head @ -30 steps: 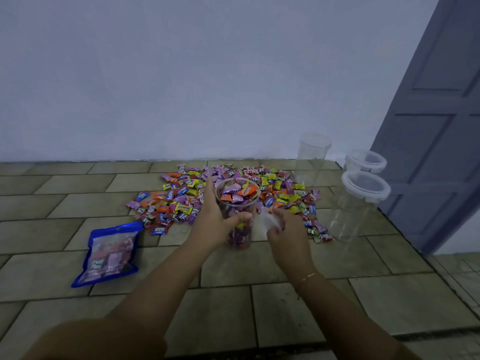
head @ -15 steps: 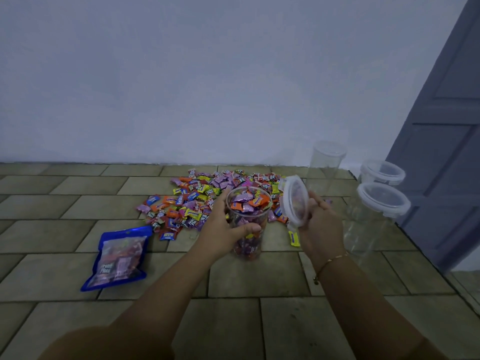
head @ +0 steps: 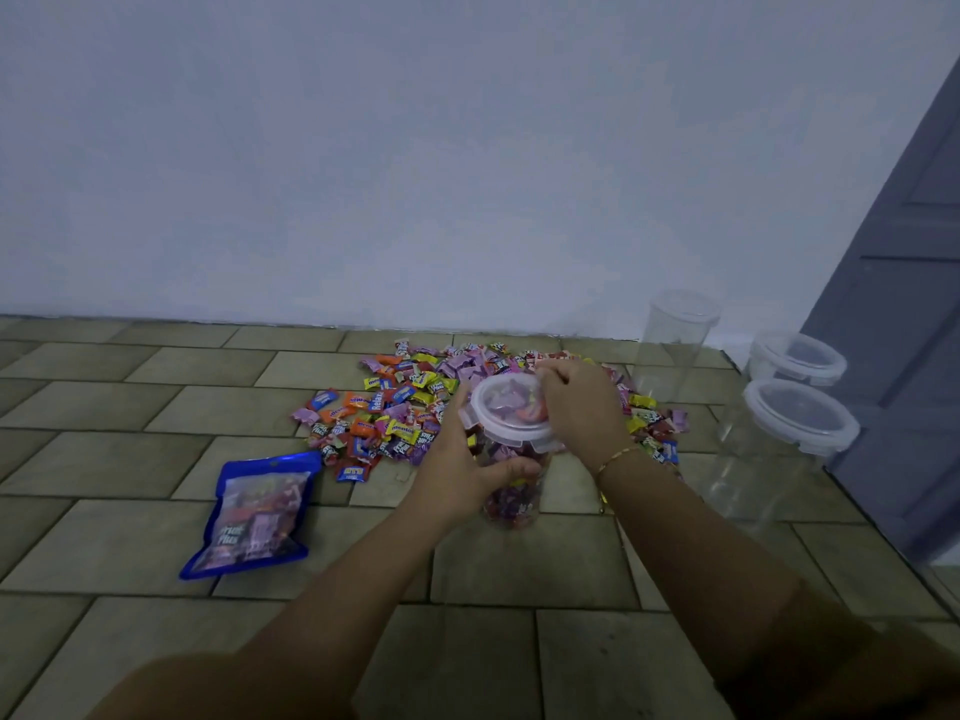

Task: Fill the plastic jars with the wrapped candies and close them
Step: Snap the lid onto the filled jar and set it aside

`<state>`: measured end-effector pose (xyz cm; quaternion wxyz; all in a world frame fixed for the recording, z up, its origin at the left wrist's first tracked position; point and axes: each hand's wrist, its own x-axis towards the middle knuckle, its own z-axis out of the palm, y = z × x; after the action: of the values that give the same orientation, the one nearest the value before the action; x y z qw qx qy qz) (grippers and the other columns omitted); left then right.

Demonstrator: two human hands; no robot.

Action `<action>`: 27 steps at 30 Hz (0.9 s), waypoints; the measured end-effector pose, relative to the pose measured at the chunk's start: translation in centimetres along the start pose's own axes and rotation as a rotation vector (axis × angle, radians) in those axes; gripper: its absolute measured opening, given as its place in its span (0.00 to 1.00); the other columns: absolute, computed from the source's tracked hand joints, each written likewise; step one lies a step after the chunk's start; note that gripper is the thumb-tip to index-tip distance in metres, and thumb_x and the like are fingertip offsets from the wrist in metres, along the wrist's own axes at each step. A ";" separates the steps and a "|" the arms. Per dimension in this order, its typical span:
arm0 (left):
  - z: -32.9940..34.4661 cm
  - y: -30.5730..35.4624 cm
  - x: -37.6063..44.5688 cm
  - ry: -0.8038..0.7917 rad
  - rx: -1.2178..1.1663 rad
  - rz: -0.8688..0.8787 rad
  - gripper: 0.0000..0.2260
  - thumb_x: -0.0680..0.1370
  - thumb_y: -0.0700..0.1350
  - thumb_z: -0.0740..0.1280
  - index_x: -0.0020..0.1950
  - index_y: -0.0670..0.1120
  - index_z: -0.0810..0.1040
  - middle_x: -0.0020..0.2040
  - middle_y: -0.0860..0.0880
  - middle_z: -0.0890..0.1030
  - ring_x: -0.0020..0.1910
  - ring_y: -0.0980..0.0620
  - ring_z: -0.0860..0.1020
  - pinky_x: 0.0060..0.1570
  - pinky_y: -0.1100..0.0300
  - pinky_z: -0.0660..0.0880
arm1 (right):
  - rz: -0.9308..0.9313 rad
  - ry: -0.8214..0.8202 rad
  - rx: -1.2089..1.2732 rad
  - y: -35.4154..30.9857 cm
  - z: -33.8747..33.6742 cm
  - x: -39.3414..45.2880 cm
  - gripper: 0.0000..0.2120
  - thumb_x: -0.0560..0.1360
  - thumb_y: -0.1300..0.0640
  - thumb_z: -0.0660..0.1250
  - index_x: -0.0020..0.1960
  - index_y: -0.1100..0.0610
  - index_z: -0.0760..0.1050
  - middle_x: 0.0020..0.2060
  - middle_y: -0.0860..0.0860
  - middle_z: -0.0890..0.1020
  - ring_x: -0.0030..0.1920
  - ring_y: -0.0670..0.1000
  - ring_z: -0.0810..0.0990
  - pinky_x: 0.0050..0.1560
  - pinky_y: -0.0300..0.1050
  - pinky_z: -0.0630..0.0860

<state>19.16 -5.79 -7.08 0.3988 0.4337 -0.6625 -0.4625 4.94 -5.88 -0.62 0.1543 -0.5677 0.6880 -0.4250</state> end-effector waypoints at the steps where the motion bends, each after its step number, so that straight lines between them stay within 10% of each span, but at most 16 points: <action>1: 0.0 -0.1 -0.1 0.002 -0.023 -0.023 0.58 0.59 0.55 0.80 0.78 0.52 0.45 0.72 0.55 0.67 0.69 0.53 0.68 0.67 0.57 0.69 | -0.012 -0.019 -0.037 -0.1 0.1 0.1 0.14 0.79 0.62 0.57 0.52 0.69 0.78 0.49 0.63 0.81 0.49 0.60 0.78 0.46 0.46 0.68; 7: 0.0 0.1 -0.5 0.027 -0.031 -0.008 0.61 0.58 0.56 0.78 0.73 0.63 0.33 0.73 0.58 0.61 0.72 0.52 0.64 0.69 0.48 0.66 | -0.098 -0.236 -0.128 -0.3 0.5 -0.1 0.09 0.77 0.57 0.56 0.48 0.56 0.74 0.43 0.55 0.77 0.37 0.50 0.75 0.39 0.45 0.70; 14: 0.2 -0.3 -0.3 0.057 -0.042 0.020 0.58 0.61 0.52 0.79 0.73 0.65 0.37 0.72 0.61 0.61 0.68 0.59 0.67 0.59 0.69 0.68 | -0.167 -0.352 -0.405 -0.7 -0.2 -0.4 0.21 0.78 0.43 0.55 0.68 0.51 0.65 0.62 0.54 0.70 0.58 0.55 0.73 0.59 0.52 0.72; 27: 0.7 -1.2 -0.5 0.105 -0.072 0.047 0.45 0.62 0.51 0.78 0.71 0.56 0.53 0.63 0.61 0.70 0.61 0.62 0.73 0.56 0.65 0.74 | -0.292 -0.352 -0.109 0.6 -0.7 -1.3 0.43 0.65 0.38 0.73 0.73 0.48 0.61 0.69 0.49 0.66 0.69 0.51 0.63 0.67 0.48 0.63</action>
<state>18.90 -5.32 -8.45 0.4590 0.4271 -0.6336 -0.4534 4.46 -4.38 -1.01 0.1779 -0.7341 0.5829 -0.2995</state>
